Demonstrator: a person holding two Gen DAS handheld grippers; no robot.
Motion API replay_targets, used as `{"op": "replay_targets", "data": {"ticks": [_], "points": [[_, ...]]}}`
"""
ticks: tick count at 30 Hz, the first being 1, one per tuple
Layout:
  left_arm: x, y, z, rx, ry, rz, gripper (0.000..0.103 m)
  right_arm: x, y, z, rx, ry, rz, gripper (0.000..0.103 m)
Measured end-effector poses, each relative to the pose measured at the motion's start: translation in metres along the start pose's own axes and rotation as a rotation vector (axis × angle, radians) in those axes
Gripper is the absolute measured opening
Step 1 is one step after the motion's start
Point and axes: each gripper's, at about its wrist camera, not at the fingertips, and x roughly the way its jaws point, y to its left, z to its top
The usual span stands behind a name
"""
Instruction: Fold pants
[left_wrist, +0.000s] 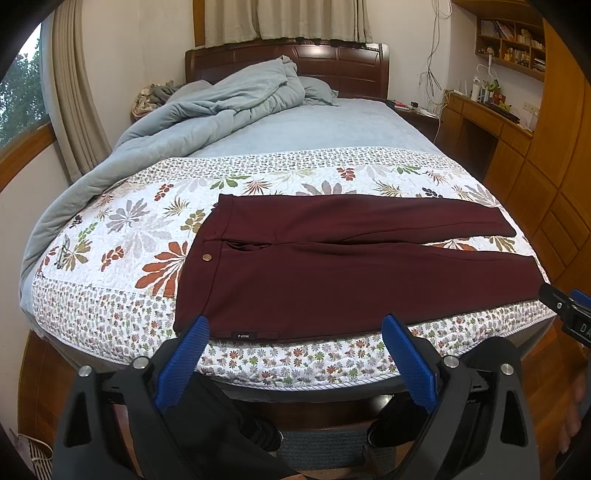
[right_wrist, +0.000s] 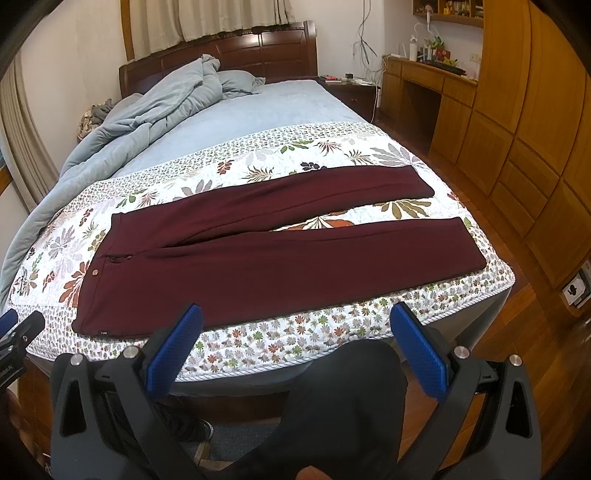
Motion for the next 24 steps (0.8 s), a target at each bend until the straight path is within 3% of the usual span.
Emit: {"op": "replay_targets", "data": {"ticks": [10,12,13,14,16,17,19,20,24], "points": [[0.012,0.002,0.003,0.006,0.019,-0.017,0.095,0.008,0.0,0.001,-0.005,0.009,-0.009,0.101],[0.023,0.009,0.003,0.011,0.02,-0.113,0.095,0.009,0.0,0.004,-0.021,-0.001,-0.009,0.101],[0.03,0.015,0.003,0.015,0.02,-0.196,0.095,0.007,0.0,0.005,-0.031,-0.034,0.009,0.101],[0.041,0.024,0.004,0.01,0.035,-0.311,0.095,-0.002,-0.001,0.006,-0.05,-0.134,0.054,0.101],[0.062,0.039,0.01,0.011,0.095,-0.359,0.095,-0.008,-0.005,0.005,-0.112,-0.278,0.1,0.101],[0.077,0.052,0.018,0.025,0.113,-0.343,0.095,-0.002,-0.004,0.008,-0.157,-0.289,0.093,0.101],[0.097,0.076,0.032,0.035,0.11,-0.313,0.095,0.029,-0.002,0.02,-0.228,-0.163,0.057,0.101],[0.108,0.091,0.042,0.028,0.11,-0.308,0.095,0.044,-0.006,0.027,-0.227,-0.112,0.086,0.101],[0.178,0.178,0.098,-0.105,0.131,-0.375,0.095,0.084,-0.018,0.046,-0.196,-0.013,0.163,0.101]]}}
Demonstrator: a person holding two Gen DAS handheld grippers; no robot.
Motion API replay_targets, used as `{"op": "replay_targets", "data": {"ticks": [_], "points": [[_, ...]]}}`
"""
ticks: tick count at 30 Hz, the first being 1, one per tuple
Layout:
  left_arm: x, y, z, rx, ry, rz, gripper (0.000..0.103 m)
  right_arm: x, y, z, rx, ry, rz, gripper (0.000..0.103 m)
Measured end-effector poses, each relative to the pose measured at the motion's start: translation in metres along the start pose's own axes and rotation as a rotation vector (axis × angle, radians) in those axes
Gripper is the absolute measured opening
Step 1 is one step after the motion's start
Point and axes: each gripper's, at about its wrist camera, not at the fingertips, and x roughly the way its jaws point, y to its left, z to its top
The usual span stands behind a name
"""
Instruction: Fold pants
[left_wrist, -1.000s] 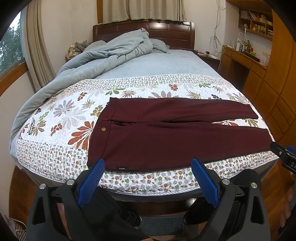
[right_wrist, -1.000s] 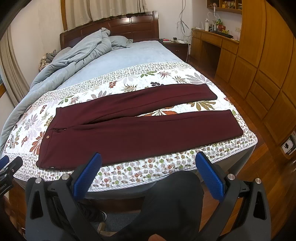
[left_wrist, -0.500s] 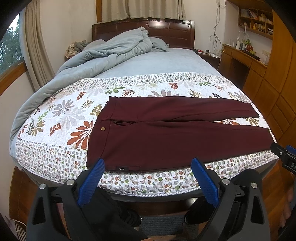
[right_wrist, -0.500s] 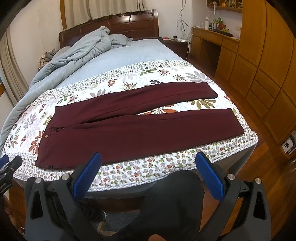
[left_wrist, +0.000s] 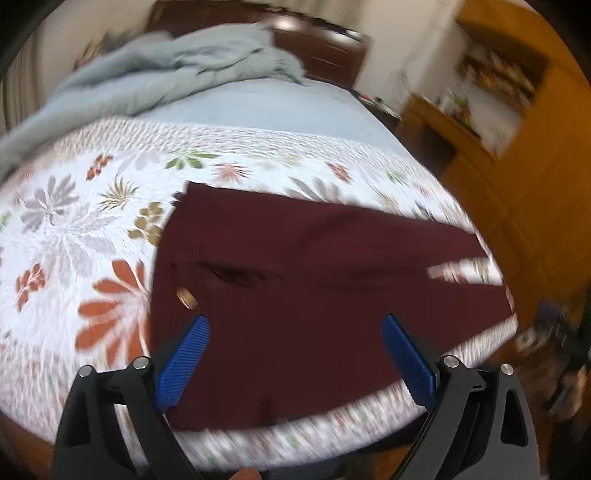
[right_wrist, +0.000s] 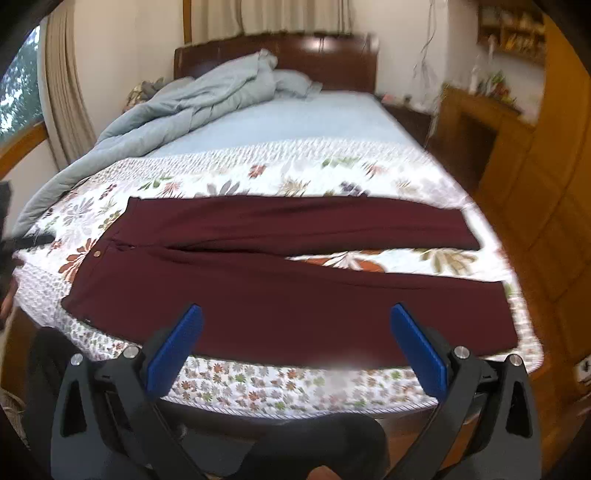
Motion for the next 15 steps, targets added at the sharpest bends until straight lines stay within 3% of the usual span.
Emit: {"op": "replay_targets", "data": {"ticks": [2,4,6,11,15], "points": [[0.022,0.043,0.03,-0.078,0.038,-0.014,0.095,0.021,-0.006,0.007,0.021,0.04,0.028,0.101],[0.053,0.086,0.063,-0.173,0.075,-0.083,0.095,0.043,-0.006,0.013,0.037,0.075,0.057,0.101],[0.084,0.113,0.089,-0.207,0.107,-0.14,0.095,0.065,-0.005,0.017,0.047,0.114,0.093,0.101],[0.162,0.141,0.138,-0.115,0.184,-0.111,0.095,0.11,-0.003,0.025,0.048,0.2,0.135,0.101],[0.202,0.144,0.152,-0.044,0.218,-0.175,0.095,0.134,-0.013,0.034,0.053,0.241,0.142,0.101]]}}
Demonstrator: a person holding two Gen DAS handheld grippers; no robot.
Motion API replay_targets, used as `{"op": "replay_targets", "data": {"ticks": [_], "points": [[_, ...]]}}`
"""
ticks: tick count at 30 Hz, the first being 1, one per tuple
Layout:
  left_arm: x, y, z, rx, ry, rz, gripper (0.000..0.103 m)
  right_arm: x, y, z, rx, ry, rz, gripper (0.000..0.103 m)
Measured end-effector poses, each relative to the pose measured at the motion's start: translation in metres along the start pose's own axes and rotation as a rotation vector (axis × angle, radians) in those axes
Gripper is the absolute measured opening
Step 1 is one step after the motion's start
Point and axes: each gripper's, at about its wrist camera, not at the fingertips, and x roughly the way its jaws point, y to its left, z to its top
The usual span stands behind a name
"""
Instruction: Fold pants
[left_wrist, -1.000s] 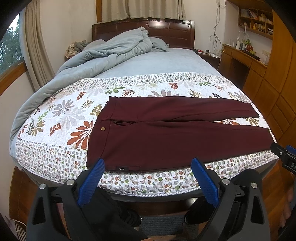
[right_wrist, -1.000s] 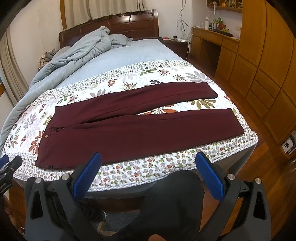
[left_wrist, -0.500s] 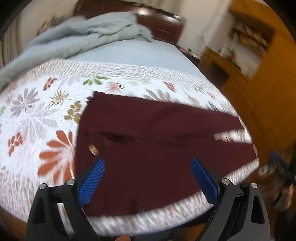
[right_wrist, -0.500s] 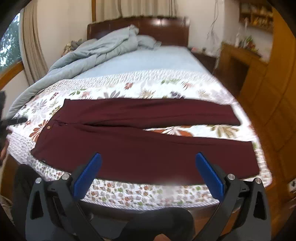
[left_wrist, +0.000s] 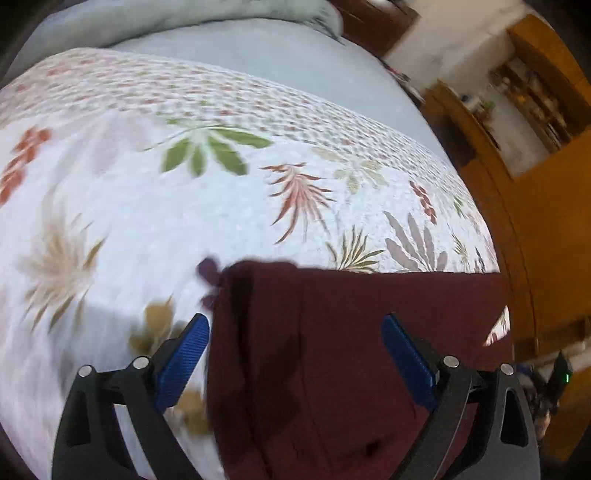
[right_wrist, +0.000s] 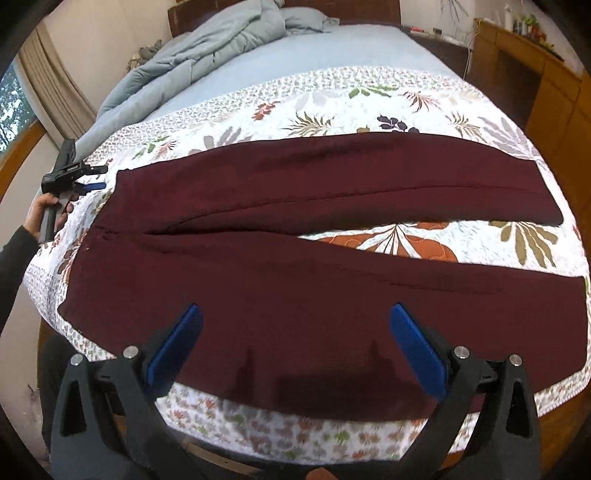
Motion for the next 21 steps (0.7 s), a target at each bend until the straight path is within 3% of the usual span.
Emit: {"op": "replay_targets", "data": {"ticks": [2,7,11,17,21], "points": [[0.017,0.001,0.005,0.051,0.04,-0.042,0.095,0.007,-0.008,0.007,0.007,0.012,0.002,0.101],[0.041,0.004,0.011,0.12,0.096,-0.009,0.095,0.017,-0.035,0.023,0.052,0.028,0.056,0.101],[0.052,0.006,0.012,0.151,0.146,-0.012,0.095,0.012,-0.071,0.04,0.101,0.045,0.156,0.101],[0.061,-0.004,0.008,0.203,0.143,0.055,0.094,-0.001,-0.196,0.081,0.228,0.085,0.205,0.101],[0.061,-0.004,0.009,0.196,0.138,0.061,0.093,0.001,-0.298,0.113,0.321,0.121,0.177,0.101]]}}
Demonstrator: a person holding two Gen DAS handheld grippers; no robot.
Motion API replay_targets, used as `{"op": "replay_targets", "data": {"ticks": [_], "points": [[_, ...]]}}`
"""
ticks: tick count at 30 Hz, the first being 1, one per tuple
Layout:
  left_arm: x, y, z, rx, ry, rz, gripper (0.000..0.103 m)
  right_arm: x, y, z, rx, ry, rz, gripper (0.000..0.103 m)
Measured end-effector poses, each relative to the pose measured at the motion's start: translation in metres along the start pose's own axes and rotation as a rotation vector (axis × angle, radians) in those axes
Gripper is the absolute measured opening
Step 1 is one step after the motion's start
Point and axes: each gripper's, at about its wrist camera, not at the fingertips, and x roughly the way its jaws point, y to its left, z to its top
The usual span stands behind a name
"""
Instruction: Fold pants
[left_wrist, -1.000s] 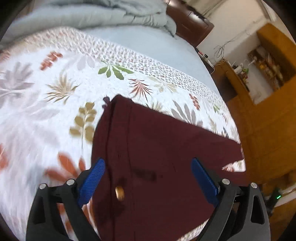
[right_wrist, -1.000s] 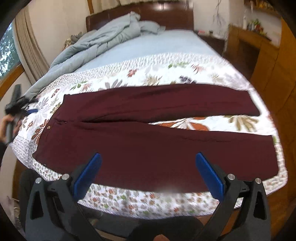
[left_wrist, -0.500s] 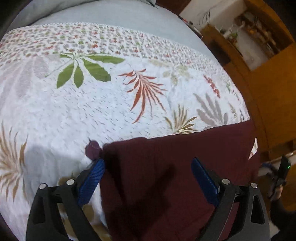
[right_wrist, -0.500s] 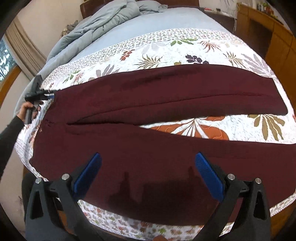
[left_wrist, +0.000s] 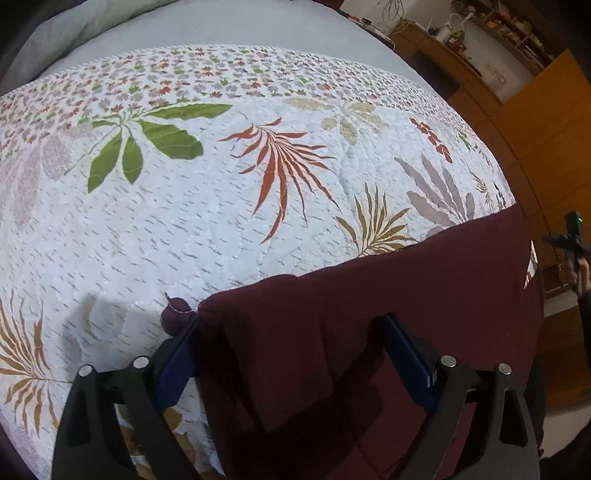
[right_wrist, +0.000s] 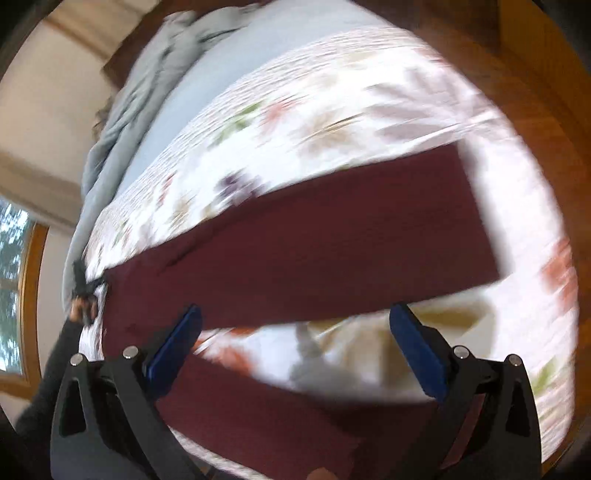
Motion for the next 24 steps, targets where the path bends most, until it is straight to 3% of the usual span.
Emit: {"op": "replay_targets", "data": {"ticks": [2,6,13,18,19,21,24], "points": [[0.001,0.001,0.001,-0.006,-0.008,0.008,0.095,-0.005,-0.043,0.037,0.05,-0.013,-0.031,0.101],[0.006,-0.001,0.003,-0.009,-0.015,0.037,0.095,0.015,-0.091,0.081,0.105,0.008,-0.034,0.101],[0.008,0.001,0.009,-0.055,0.01,0.045,0.095,0.065,-0.105,0.108,0.012,0.106,-0.021,0.101],[0.003,0.004,0.008,-0.097,-0.018,0.025,0.091,0.067,-0.109,0.111,-0.025,0.117,0.065,0.101],[0.002,0.004,0.008,-0.095,-0.021,0.03,0.086,0.067,-0.11,0.112,-0.032,0.124,0.071,0.101],[0.0,0.006,0.006,-0.099,-0.024,0.058,0.064,0.067,-0.117,0.114,0.002,0.12,0.105,0.101],[-0.003,0.008,0.004,-0.113,-0.026,0.057,0.047,0.069,-0.111,0.113,-0.035,0.126,0.103,0.101]]}}
